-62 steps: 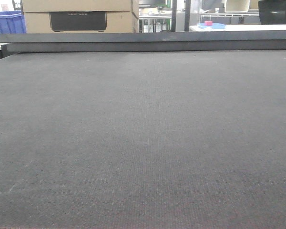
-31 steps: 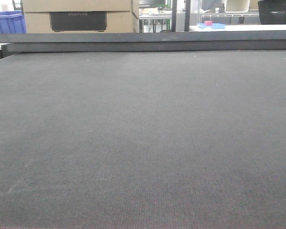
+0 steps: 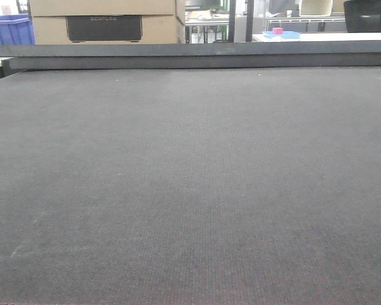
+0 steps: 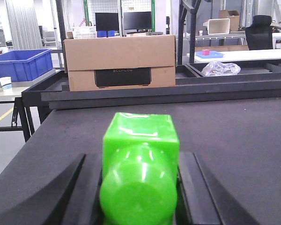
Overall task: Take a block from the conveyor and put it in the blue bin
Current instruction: 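Lift both held blocks up off the conveyor belt, then drive the base away from the conveyor, turning toward the bin shelves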
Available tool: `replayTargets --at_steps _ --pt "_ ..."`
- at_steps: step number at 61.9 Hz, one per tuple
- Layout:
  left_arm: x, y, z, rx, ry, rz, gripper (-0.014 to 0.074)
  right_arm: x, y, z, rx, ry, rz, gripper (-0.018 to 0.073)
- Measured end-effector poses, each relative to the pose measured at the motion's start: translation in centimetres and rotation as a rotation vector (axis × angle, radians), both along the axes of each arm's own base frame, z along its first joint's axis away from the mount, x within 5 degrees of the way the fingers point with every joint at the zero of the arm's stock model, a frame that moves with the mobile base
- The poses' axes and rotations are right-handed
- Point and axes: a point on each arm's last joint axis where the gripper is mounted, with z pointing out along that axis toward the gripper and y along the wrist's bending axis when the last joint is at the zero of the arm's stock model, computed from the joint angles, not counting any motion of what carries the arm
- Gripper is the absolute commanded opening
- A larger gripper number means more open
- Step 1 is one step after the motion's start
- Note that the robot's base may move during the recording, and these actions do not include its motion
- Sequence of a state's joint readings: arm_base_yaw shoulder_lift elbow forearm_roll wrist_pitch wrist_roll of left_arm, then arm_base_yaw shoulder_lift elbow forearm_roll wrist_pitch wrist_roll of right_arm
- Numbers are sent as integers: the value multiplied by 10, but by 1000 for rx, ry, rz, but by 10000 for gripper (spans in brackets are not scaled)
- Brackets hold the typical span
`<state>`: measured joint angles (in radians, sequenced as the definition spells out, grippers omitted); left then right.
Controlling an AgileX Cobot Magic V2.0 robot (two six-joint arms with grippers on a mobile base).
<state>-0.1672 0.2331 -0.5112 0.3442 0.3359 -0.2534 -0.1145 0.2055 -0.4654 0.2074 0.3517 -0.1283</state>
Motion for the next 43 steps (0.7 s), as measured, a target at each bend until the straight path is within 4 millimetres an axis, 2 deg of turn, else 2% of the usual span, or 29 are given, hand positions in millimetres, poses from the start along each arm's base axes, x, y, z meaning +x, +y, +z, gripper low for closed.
replayTargets --at_steps 43 --pt "0 0 0 0 0 0 -111 0 0 0 0 0 0 -162"
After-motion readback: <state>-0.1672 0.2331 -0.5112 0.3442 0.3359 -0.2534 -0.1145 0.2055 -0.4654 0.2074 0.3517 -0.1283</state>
